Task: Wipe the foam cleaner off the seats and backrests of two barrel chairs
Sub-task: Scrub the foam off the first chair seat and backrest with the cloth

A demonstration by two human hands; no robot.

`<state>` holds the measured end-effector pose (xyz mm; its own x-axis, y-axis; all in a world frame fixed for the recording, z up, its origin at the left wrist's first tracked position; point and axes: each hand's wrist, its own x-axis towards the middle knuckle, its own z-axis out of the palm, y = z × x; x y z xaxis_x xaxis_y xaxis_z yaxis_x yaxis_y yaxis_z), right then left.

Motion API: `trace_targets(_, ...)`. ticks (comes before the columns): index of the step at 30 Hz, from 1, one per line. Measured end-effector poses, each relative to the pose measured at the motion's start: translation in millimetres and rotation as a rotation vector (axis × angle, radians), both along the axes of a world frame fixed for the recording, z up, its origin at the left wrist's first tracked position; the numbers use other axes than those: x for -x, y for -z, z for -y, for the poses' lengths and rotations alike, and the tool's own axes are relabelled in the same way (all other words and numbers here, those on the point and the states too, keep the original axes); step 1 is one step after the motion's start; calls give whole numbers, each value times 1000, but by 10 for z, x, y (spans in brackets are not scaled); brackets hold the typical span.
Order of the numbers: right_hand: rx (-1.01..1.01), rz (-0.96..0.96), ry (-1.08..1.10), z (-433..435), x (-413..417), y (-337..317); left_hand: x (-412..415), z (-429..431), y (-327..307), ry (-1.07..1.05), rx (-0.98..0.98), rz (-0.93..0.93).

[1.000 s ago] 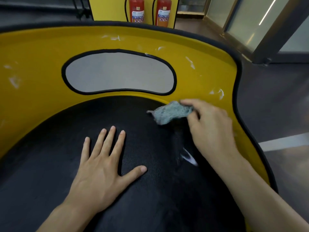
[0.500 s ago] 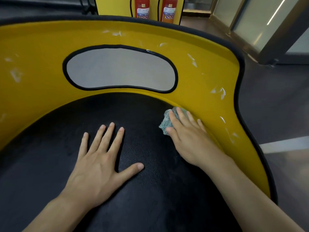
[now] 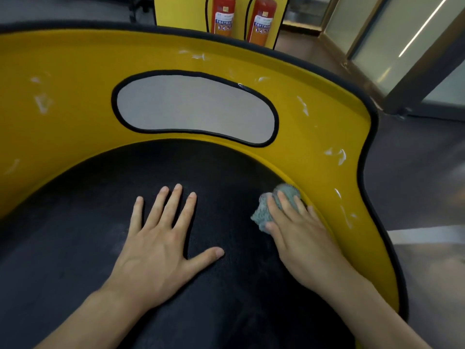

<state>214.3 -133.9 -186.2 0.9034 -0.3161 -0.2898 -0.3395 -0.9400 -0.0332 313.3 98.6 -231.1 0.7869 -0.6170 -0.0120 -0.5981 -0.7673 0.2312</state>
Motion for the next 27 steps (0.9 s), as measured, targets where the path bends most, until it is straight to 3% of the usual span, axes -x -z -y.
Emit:
trace_targets(6,-23,84,15,207,-607,167,37,126,-14,108,-34,13)
trace_targets(10,-40,76,-11,72,-37,65,211,229,-13,178,-25,-8)
trace_targets(14,-23,-49,-40,-155,540,-19,338,353,-30,233,-34,-31)
trace_targets(23,-47,114,-4,23,-154,158,416,474,-70,214,-76,-33)
trace_targets(27,4,102,-52,-117,360,188,425,467,-68,214,-71,-24)
